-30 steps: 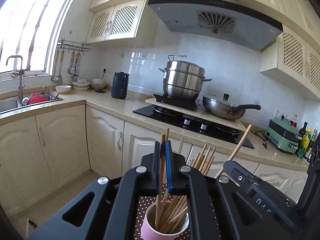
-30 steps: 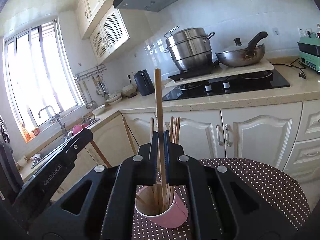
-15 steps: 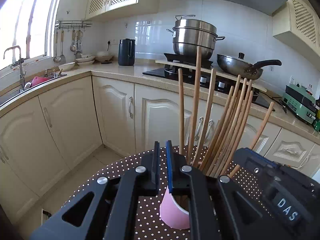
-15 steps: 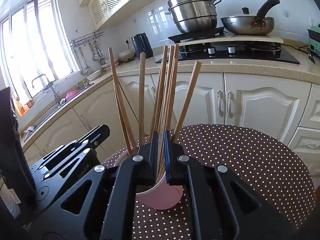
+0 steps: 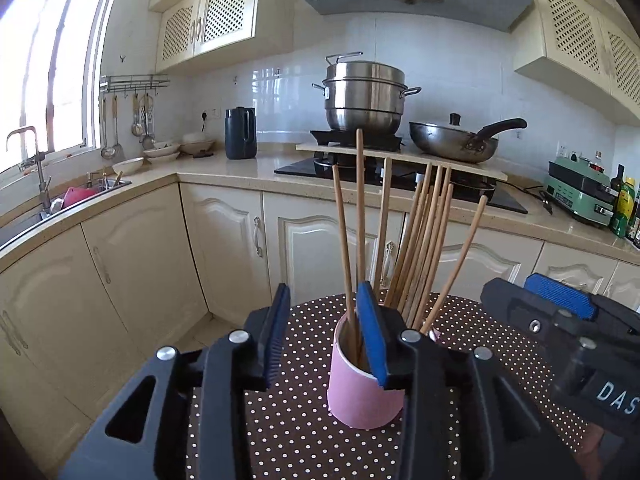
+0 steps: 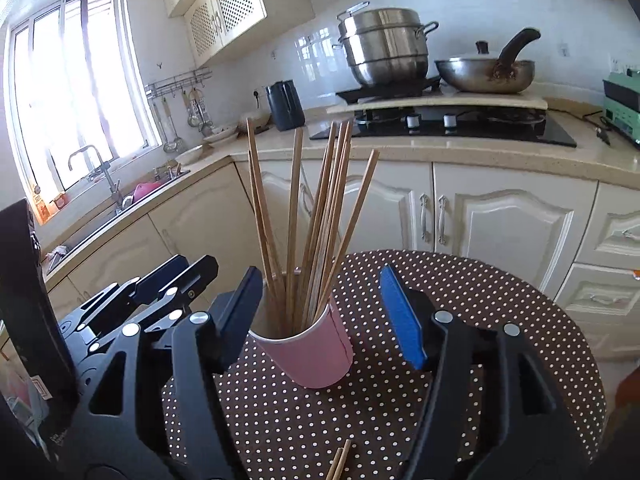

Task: Organize utensils
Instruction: 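Lower the chopsticks into the pink cup and open both grippers, then move both open grippers from the pink cup back to the last chopsticks, then pinch one chopstick with the right gripper while the left gripper pinches another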

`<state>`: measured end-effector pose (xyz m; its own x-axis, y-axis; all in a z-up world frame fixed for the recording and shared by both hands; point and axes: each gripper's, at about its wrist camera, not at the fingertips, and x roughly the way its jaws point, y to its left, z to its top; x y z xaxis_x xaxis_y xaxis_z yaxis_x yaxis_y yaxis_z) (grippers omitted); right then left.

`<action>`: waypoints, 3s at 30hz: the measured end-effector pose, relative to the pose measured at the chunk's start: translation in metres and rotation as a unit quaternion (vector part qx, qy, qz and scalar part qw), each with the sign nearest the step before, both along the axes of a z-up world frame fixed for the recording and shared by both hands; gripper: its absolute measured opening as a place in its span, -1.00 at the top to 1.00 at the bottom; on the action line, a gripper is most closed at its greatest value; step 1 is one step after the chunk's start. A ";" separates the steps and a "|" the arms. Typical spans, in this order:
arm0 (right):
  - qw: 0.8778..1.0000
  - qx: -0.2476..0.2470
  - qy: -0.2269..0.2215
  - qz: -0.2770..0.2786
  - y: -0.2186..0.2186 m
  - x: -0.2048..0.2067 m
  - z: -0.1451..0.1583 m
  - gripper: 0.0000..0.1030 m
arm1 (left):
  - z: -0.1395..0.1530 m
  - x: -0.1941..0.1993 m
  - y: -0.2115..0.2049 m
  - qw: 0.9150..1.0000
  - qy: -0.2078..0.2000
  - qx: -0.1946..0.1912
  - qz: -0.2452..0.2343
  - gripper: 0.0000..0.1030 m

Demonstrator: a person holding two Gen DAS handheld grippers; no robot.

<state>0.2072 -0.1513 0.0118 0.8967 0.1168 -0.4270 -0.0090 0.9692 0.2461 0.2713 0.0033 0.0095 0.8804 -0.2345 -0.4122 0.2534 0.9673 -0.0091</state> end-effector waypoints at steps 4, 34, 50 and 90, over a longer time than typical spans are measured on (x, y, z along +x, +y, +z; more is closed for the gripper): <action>1.000 0.000 -0.009 -0.004 -0.001 -0.023 0.010 -0.20 | 0.013 -0.021 0.003 1.000 -0.011 -0.008 -0.008 0.21; 0.993 -0.026 0.099 -0.052 0.008 -0.155 -0.056 -0.76 | -0.063 -0.176 0.019 0.998 0.061 0.006 -0.020 -0.03; 0.975 -0.063 0.207 -0.046 0.036 -0.126 -0.140 -0.76 | -0.121 -0.185 0.051 0.988 0.151 0.007 0.025 -0.03; 0.975 -0.065 0.201 0.076 0.010 -0.048 -0.148 0.87 | -0.128 -0.142 0.000 0.974 0.223 0.029 -0.007 -0.03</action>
